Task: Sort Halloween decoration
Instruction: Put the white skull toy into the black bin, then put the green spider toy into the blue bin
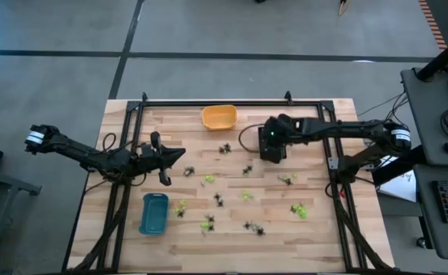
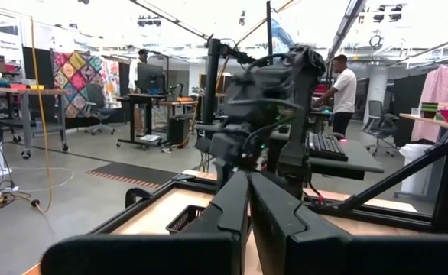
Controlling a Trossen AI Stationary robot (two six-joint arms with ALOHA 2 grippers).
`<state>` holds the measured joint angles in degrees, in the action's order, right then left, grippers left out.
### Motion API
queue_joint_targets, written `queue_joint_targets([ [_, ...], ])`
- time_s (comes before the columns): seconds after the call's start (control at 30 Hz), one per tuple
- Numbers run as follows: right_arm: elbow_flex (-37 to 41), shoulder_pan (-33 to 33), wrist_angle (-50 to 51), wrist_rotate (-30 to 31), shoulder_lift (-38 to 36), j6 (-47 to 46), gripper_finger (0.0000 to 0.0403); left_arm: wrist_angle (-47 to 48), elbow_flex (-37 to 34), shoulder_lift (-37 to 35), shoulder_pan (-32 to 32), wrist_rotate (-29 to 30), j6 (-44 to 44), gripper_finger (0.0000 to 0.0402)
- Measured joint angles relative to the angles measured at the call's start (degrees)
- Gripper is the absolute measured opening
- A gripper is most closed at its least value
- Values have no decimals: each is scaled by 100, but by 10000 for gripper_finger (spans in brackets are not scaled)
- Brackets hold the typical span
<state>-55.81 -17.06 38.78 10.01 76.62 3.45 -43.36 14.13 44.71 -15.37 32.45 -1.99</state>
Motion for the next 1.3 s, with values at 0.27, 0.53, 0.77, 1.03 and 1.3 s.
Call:
queue_joint_targets([
  [0.27,0,-666,88,-598,230,961,8,-24,0,-7,1,0,-6,0],
  [0.53,0,-699,121,-605,225,1032,8,-63,0,-7,9,11,-54,0],
  [0.77,0,-656,98,-601,138,748,8,-67,0,-2,10,13,-51,0],
  [1.03,19,-86,-65,-584,-475,328,9,-65,0,0,10,-68,274,0],
  [1.3,345,813,-870,-549,-1197,-137,9,-70,0,28,8,-726,633,0],
])
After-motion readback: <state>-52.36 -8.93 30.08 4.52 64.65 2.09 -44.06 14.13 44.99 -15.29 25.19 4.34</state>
